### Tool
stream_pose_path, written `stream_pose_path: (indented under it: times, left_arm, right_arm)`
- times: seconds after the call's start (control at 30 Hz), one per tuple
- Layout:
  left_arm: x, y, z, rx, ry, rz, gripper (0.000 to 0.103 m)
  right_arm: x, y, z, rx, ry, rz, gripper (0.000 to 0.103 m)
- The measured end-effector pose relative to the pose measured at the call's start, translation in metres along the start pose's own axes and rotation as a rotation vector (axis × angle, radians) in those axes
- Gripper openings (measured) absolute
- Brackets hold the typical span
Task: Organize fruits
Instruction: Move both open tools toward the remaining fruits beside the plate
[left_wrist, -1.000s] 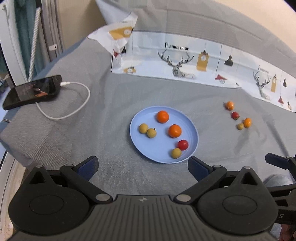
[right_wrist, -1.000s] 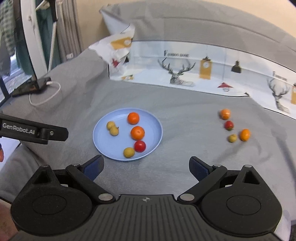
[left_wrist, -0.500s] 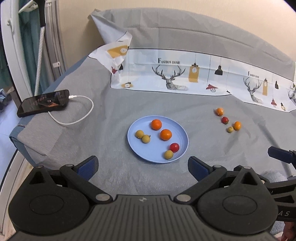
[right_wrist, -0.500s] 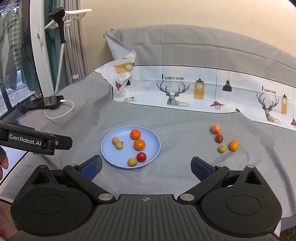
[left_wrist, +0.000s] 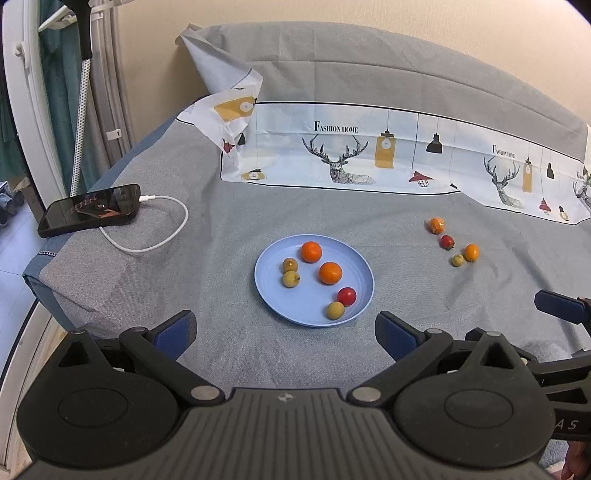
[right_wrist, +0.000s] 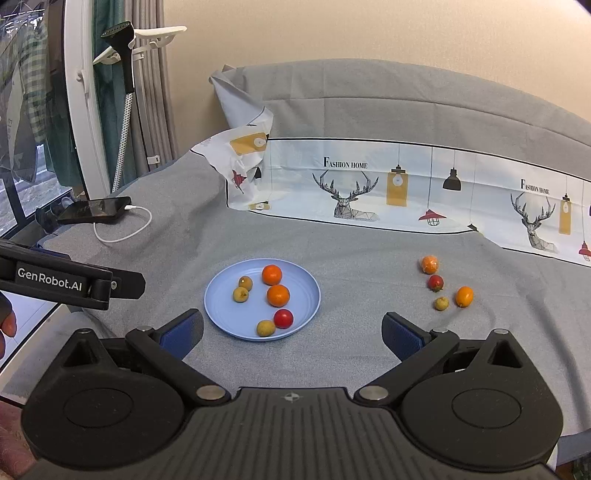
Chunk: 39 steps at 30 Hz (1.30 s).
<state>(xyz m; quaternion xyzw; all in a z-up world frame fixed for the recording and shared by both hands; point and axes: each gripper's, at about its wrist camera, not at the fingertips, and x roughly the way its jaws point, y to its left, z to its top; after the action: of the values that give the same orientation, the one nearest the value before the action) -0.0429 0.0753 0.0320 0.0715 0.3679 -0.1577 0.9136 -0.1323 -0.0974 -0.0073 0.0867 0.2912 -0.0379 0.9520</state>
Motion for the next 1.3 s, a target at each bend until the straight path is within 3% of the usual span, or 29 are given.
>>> stream_pose_path:
  times: [0.7,1.3]
  left_arm:
    - [0.011,0.004,0.001,0.004,0.025,-0.005,0.103]
    - [0.047,-0.004,0.015,0.021,0.096,-0.009,0.103]
  right_arm:
    - [0.01,0.001,0.0,-0.002,0.027,0.004,0.102]
    - [0.04,-0.009,0.0,0.04,0.088,0.004,0.102]
